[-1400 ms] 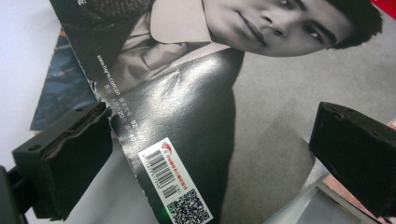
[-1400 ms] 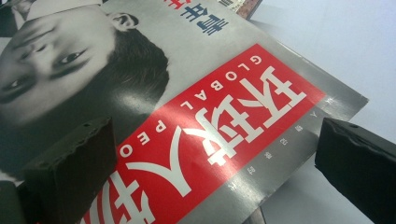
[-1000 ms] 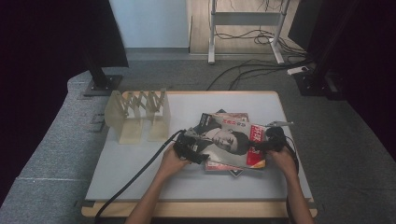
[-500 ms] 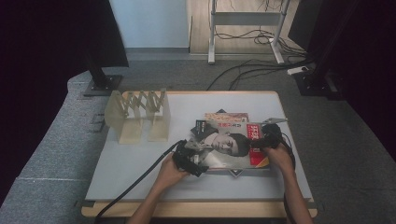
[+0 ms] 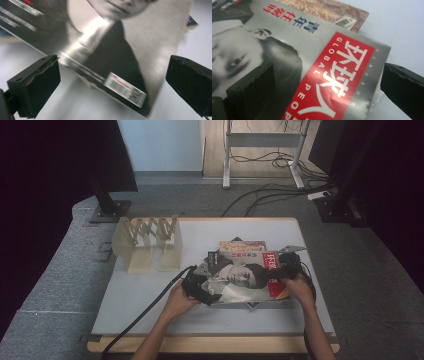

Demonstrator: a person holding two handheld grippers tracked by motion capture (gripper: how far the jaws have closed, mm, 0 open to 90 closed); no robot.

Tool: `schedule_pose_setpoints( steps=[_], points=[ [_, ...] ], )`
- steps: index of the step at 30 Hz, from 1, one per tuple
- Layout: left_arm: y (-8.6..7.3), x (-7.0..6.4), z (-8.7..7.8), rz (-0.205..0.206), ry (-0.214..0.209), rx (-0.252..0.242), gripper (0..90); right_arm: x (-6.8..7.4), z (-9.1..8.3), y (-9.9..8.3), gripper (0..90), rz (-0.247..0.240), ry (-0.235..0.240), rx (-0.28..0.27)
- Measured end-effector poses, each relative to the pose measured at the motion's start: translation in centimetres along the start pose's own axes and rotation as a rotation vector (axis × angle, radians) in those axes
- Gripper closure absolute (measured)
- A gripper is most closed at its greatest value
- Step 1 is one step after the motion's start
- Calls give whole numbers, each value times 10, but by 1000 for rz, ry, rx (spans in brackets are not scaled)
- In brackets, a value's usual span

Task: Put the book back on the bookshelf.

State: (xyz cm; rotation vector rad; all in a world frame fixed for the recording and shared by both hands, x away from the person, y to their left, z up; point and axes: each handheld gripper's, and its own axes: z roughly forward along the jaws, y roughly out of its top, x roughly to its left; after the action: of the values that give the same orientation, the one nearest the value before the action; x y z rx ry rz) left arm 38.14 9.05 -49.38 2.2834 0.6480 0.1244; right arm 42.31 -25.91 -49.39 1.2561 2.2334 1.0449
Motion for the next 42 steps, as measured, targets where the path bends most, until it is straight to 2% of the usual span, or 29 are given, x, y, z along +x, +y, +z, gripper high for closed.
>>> schedule_pose_setpoints(
  steps=[5, 6, 7, 9, 10, 12, 14, 18, 29, 31, 33, 37, 42],
  points=[
    [12, 15, -1, 7, 12, -25, 0, 2, -14, -2, 0, -10, -4, -16],
    [14, 18, -1, 7, 4, -29, 0, 2, -16, -4, 0, -8, -5, -15],
    [16, 21, -1, 8, -3, -28, 0, 2, -18, -6, 0, -8, -5, -15],
    [20, 25, -1, 22, 10, -16, 0, 2, -20, -10, 0, -4, -5, -17],
    [22, 27, 0, 26, 16, -29, 0, 2, -21, -12, 2, -3, -5, -19],
    [26, 31, 0, 21, 5, -23, 0, 2, -22, -16, 3, 3, -3, -20],
    [32, 34, 2, 39, 16, -15, 0, 3, -25, -19, 3, 0, -4, -20],
    [42, 39, 4, 45, 8, -22, 0, 8, -31, -24, 3, -2, -2, -30],
    [68, 55, 21, 56, -7, 6, 0, 21, -50, -36, 0, -33, -5, -37],
    [70, 58, 25, 63, -6, 1, 0, 23, -52, -39, 0, -34, -1, -36],
    [72, 64, 30, 48, -15, 10, 0, 25, -54, -43, 0, -36, -2, -31],
    [74, 69, 39, 75, 10, 30, 0, 28, -59, -53, 0, -35, -4, -24],
    [72, 78, 47, 45, -5, 0, 0, 29, -65, -64, 0, -26, -4, -23]
  ],
)
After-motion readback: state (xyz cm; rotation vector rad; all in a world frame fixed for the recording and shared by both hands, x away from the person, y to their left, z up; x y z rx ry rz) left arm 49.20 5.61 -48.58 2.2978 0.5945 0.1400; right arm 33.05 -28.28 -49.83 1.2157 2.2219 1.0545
